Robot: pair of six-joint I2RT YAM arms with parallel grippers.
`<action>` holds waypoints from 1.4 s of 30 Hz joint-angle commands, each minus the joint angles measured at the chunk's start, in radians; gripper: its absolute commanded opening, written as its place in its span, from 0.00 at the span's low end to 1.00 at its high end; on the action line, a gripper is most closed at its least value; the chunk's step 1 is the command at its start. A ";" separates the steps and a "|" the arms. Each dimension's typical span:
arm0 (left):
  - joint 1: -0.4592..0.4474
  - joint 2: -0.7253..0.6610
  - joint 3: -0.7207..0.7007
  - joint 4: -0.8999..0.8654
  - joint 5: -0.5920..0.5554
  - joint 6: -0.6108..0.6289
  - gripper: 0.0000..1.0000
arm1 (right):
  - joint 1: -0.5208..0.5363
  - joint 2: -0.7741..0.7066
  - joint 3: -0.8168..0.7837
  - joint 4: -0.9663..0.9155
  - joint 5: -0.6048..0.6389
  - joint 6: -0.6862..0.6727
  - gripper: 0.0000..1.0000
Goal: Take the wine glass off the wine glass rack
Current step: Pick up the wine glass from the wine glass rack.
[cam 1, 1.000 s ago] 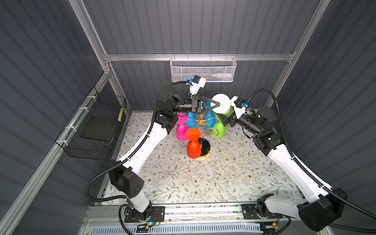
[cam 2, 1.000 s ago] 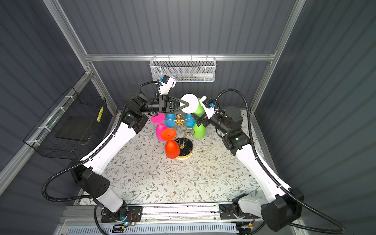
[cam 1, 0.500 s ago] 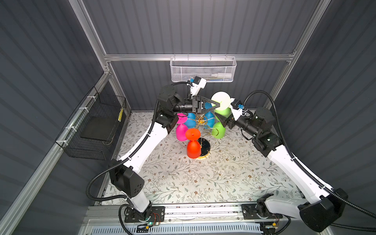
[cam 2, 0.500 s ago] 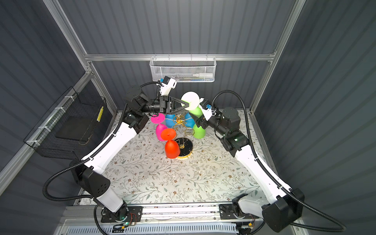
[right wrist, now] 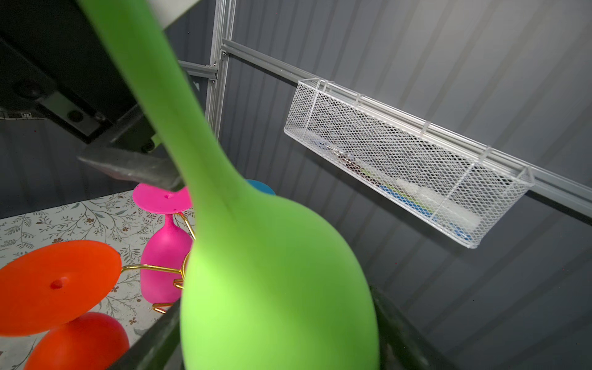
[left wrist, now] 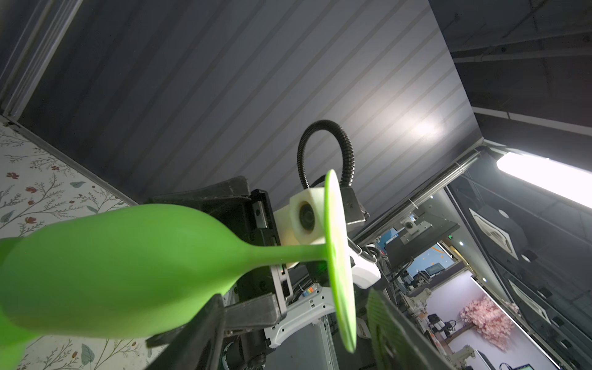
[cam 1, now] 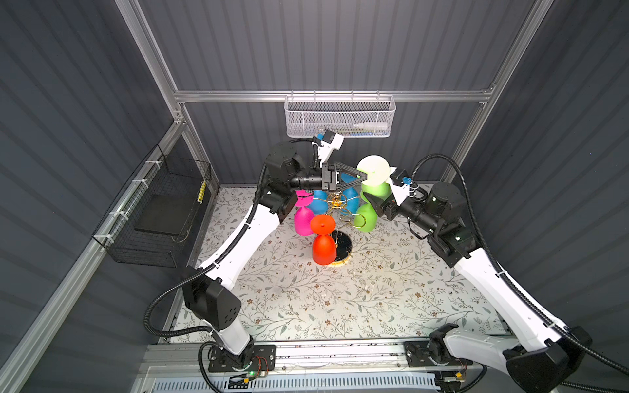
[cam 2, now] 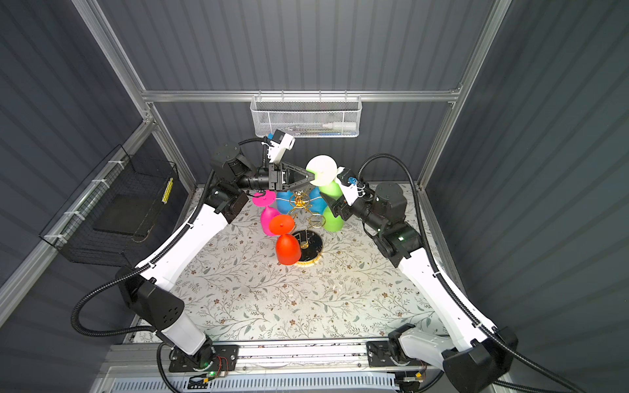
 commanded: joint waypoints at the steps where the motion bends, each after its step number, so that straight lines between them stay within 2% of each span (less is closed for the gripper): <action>1: 0.033 -0.061 -0.020 -0.054 -0.060 0.103 0.76 | 0.004 -0.030 0.018 -0.054 0.021 0.012 0.68; 5: 0.052 -0.092 -0.015 -0.148 -0.174 0.249 0.78 | 0.005 -0.078 0.020 -0.114 0.042 0.016 0.66; 8: 0.052 -0.123 -0.023 -0.192 -0.302 0.394 0.79 | 0.005 -0.094 0.031 -0.168 0.055 0.022 0.64; 13: 0.050 -0.196 -0.130 -0.131 -0.588 0.684 0.79 | 0.004 -0.115 0.058 -0.271 0.078 0.042 0.61; 16: 0.047 -0.214 -0.212 -0.013 -0.645 0.871 0.76 | 0.005 -0.120 0.080 -0.337 0.093 0.056 0.59; 19: 0.037 -0.202 -0.226 0.030 -0.668 1.047 0.73 | 0.005 -0.124 0.096 -0.384 0.102 0.074 0.58; 22: 0.020 -0.183 -0.230 0.062 -0.629 1.207 0.69 | 0.005 -0.131 0.100 -0.423 0.108 0.092 0.56; 26: -0.018 -0.171 -0.251 0.137 -0.605 1.371 0.69 | 0.006 -0.129 0.106 -0.459 0.111 0.104 0.56; 33: -0.077 -0.165 -0.314 0.214 -0.494 1.687 0.66 | 0.011 -0.110 0.128 -0.512 0.130 0.118 0.56; 39: -0.095 -0.159 -0.324 0.206 -0.496 1.778 0.66 | 0.014 -0.088 0.152 -0.545 0.124 0.126 0.55; 42: -0.100 -0.153 -0.328 0.243 -0.523 1.770 0.66 | 0.020 -0.074 0.170 -0.567 0.122 0.132 0.54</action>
